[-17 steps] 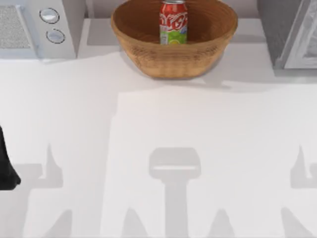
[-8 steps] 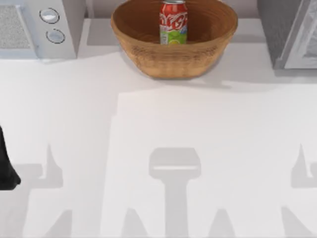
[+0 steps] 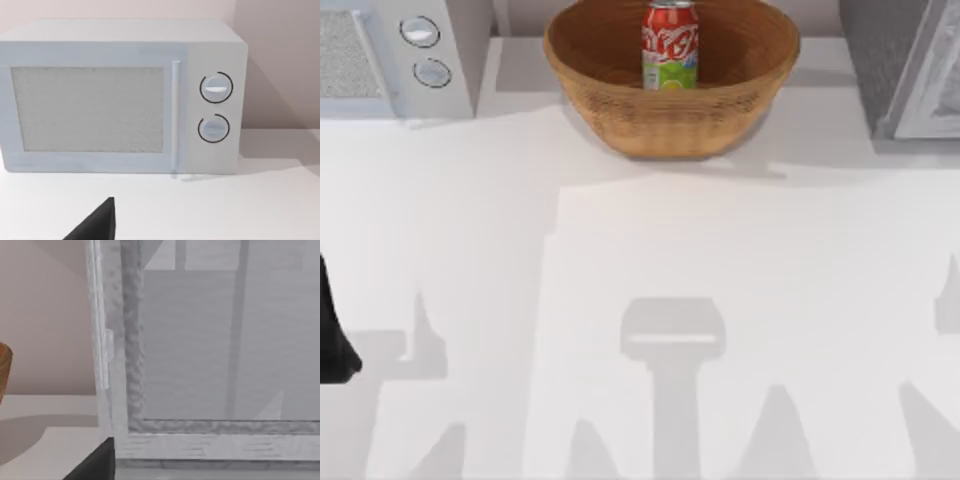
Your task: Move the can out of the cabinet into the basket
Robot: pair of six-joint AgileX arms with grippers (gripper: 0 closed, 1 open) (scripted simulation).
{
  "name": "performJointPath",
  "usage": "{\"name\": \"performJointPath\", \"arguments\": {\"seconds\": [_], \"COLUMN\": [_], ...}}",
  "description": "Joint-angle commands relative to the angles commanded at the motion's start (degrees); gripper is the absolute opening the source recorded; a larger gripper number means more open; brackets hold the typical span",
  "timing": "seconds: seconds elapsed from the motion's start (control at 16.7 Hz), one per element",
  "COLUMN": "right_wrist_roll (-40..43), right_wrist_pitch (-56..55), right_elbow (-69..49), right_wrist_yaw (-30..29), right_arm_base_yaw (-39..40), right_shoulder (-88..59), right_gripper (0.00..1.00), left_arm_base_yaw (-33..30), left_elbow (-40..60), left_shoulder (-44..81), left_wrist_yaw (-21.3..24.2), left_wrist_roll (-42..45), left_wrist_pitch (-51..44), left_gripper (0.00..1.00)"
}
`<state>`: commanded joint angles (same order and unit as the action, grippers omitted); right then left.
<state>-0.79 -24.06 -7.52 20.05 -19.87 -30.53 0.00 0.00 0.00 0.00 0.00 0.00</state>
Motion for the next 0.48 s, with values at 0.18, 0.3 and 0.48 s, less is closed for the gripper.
{"name": "performJointPath", "arguments": {"seconds": [0.18,0.3,0.48], "right_wrist_roll": [-0.17,-0.29,-0.40], "right_wrist_pitch": [-10.79,-18.25,-28.71], "right_elbow": [-3.01,-5.36,-8.74], "right_wrist_yaw": [9.21,15.29,23.66], "right_arm_base_yaw": [-9.62,-15.90,-24.66], "right_shoulder": [-14.57,-23.79,-36.43], "right_gripper": [1.00,1.00,1.00], "left_arm_base_yaw": [0.00,0.00,0.00], "left_elbow": [0.00,0.00,0.00], "left_shoulder": [0.00,0.00,0.00], "left_wrist_yaw": [0.00,0.00,0.00], "left_wrist_roll": [0.00,0.00,0.00], "left_wrist_pitch": [0.00,0.00,0.00], "left_gripper": [1.00,1.00,1.00]}}
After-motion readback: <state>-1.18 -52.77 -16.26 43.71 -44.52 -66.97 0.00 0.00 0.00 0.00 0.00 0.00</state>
